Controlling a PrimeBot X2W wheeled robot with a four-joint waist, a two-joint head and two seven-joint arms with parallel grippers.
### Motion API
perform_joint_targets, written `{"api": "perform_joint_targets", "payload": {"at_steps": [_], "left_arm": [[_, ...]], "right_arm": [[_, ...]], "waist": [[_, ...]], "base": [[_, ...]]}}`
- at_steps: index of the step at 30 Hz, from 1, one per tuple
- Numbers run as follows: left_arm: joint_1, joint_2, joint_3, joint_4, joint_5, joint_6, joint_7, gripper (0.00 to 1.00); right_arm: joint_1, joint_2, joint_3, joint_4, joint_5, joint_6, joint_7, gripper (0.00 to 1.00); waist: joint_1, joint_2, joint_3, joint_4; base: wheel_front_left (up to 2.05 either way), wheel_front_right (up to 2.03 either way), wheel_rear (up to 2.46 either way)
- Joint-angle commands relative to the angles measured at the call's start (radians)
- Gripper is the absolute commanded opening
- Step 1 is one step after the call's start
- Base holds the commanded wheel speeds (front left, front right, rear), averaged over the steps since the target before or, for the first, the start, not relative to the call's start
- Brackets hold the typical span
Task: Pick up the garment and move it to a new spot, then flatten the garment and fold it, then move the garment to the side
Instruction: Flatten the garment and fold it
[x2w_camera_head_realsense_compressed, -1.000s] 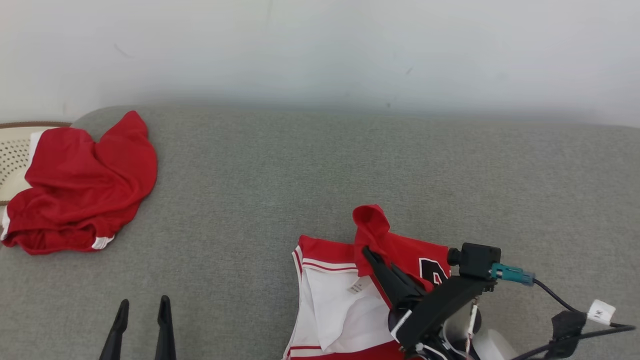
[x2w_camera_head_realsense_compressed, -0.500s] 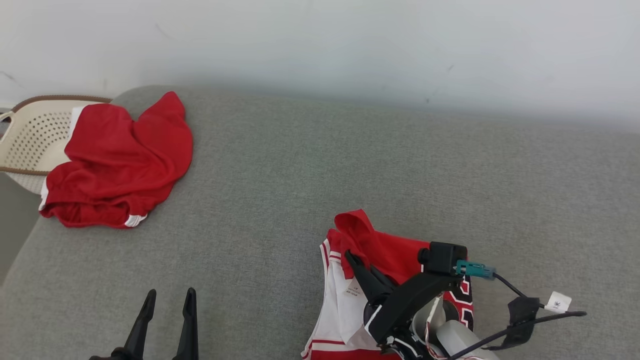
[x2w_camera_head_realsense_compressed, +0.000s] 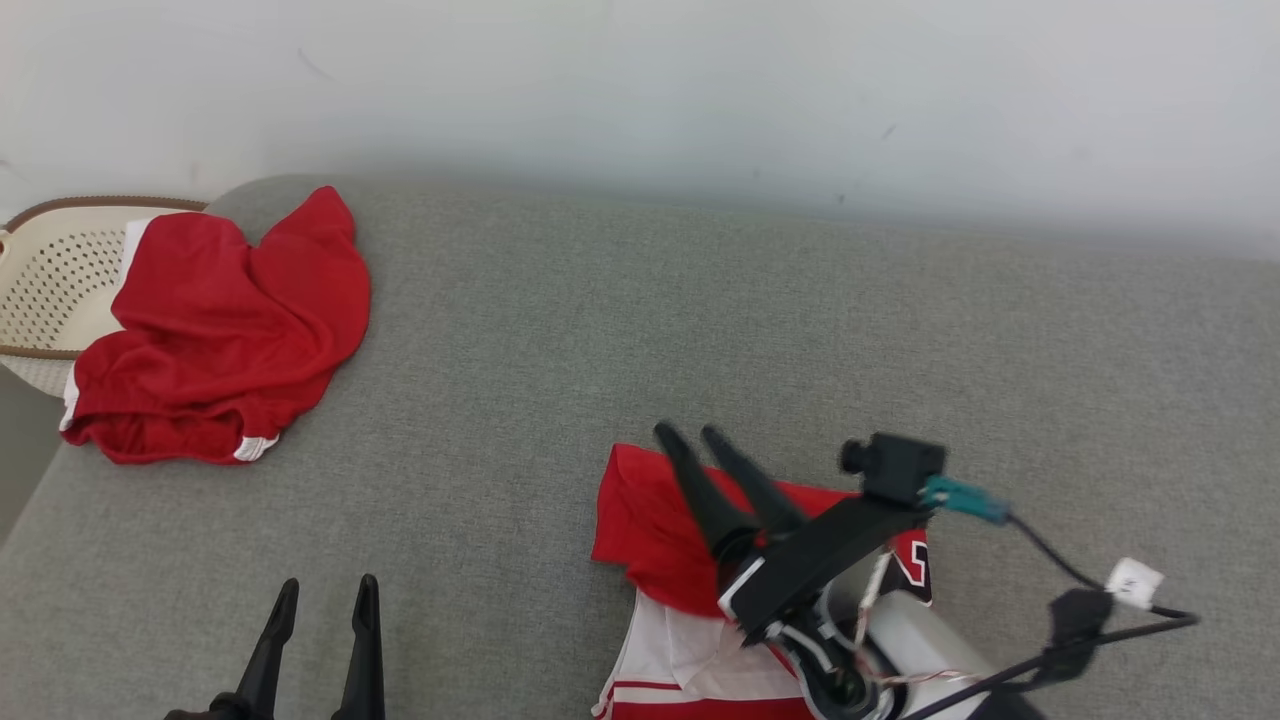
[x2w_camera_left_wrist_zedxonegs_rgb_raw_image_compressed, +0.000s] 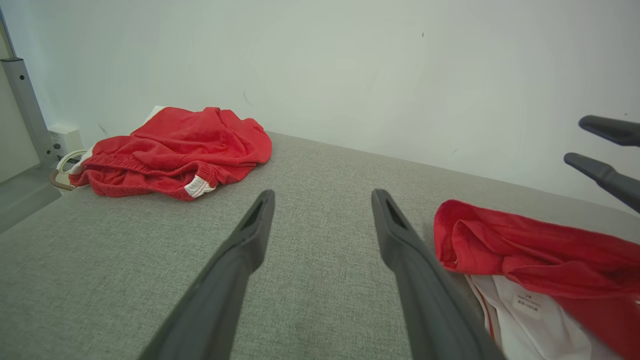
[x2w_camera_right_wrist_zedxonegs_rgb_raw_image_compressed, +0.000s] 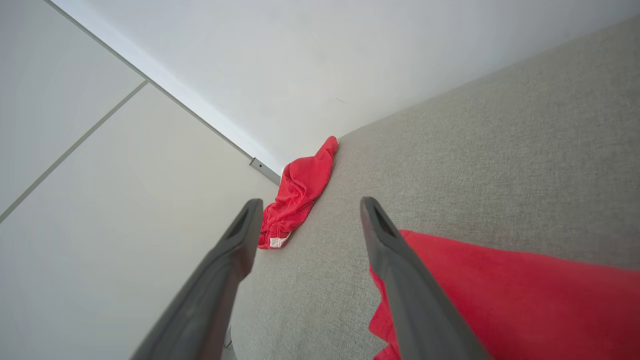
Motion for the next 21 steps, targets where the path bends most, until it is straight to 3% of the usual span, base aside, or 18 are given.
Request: {"api": "perform_joint_targets", "payload": {"at_steps": [1,9,21], "left_arm": [[0.003,0.0,0.005,-0.001,-0.004,-0.004,-0.004,1.0],[0.02,0.0,0.004,-0.018,-0.005,0.009,-0.004,1.0],[0.033,0.0,0.022,-0.034,-0.006,0.014,-0.004,1.0]], "right_arm": [[-0.009,-0.024,-0.004,-0.029,0.011,0.0,-0.016,1.0],[0.018,-0.134,-0.087,-0.143,-0.033,0.0,-0.08,1.0],[0.127,-0.212,-0.242,-0.102,-0.206,0.0,-0.102,1.0]], "waist": [[0.0,0.0,0.0,-0.005],[0.0,0.0,0.0,-0.02],[0.0,0.0,0.006,-0.031]], "base": [[0.0,0.0,0.0],[0.0,0.0,0.0],[0.0,0.0,0.0]]}}
